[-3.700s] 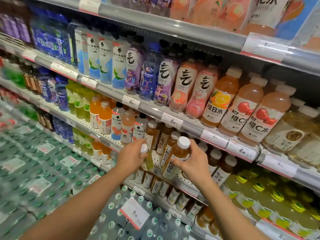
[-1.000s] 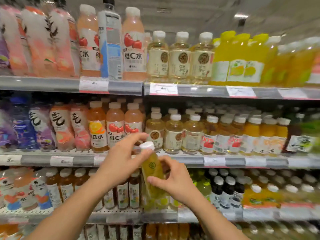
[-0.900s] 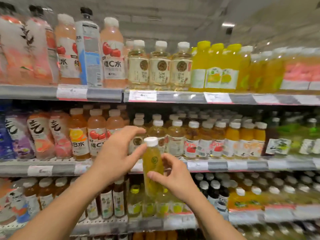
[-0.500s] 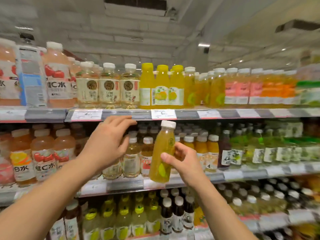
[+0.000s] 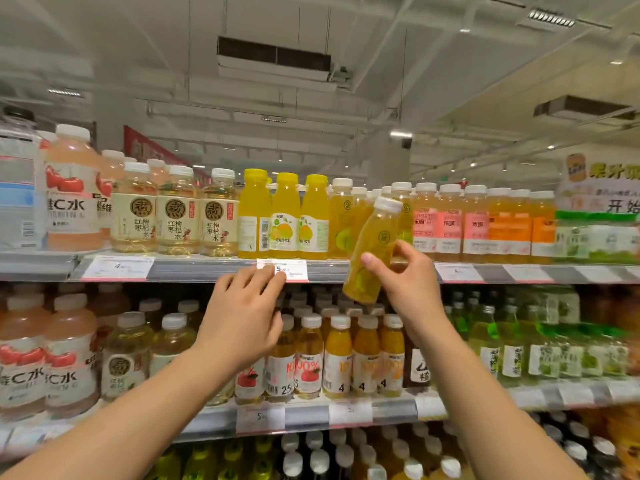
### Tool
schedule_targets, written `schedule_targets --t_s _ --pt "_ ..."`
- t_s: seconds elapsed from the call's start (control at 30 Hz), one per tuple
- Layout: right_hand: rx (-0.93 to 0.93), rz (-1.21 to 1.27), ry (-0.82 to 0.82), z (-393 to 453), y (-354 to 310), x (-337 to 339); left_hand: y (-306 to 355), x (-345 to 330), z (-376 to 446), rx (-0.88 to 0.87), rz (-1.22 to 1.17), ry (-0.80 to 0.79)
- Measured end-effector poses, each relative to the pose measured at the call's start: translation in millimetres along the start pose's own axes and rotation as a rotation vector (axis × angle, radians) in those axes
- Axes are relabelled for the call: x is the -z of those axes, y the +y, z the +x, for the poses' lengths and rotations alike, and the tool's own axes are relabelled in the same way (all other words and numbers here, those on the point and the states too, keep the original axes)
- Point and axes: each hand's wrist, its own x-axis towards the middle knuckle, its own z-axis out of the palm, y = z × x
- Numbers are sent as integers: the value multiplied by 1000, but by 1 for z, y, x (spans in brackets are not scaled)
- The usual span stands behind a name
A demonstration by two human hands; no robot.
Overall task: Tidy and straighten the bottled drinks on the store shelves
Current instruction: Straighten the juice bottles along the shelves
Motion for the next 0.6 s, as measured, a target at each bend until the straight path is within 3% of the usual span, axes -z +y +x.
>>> schedule_targets --t_s 0.27,0.6 --pt "96 -320 128 90 0 -1 2 9 5 -1 27 -20" --pt "22 -455 155 95 3 -21 3 12 5 6 29 -12"
